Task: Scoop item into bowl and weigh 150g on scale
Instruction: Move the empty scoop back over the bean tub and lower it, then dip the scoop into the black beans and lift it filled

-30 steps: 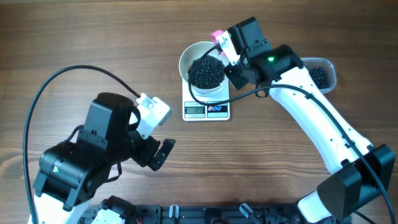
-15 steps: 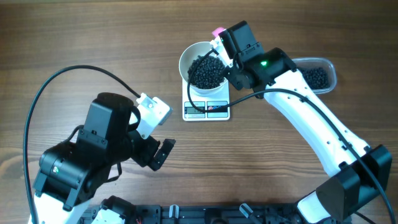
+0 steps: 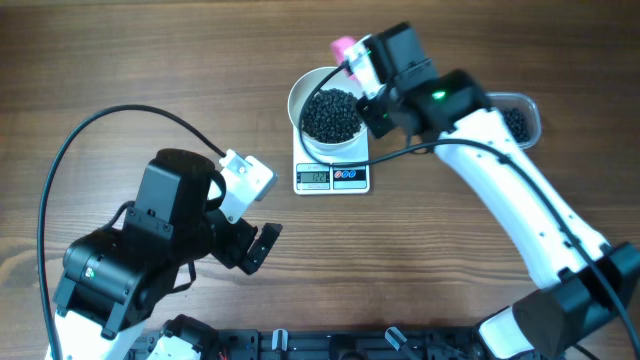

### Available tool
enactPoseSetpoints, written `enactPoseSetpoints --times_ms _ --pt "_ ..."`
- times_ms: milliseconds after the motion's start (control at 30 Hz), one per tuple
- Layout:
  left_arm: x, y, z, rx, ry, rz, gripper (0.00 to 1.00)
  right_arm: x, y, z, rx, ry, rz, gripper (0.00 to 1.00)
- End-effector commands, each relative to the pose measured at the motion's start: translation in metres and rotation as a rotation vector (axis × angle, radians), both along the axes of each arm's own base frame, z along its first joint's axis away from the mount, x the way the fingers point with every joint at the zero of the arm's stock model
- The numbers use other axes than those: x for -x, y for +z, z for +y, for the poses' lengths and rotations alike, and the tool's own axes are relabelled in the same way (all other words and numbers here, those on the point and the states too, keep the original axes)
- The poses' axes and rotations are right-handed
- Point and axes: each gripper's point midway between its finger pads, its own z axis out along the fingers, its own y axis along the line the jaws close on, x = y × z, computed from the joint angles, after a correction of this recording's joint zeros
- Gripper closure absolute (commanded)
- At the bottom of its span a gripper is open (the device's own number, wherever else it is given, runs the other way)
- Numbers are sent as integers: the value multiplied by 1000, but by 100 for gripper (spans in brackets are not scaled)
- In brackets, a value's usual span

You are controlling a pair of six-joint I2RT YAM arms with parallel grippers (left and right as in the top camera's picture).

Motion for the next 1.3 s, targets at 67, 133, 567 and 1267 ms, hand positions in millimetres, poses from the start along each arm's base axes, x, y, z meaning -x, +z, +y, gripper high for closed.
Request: enactPoseSetpoints --times_ms 67,133,567,1267 --pt "-1 5 1 1 -3 -22 0 -4 64 -66 -126 -247 -36 96" --pt "-1 5 1 1 -3 -22 0 2 66 -96 -121 -336 3 96" --pt "-1 5 1 1 -3 -23 0 75 6 -237 134 -703 404 95" --pt "-1 5 1 1 -3 -23 0 41 -121 -253 346 -544 652 96"
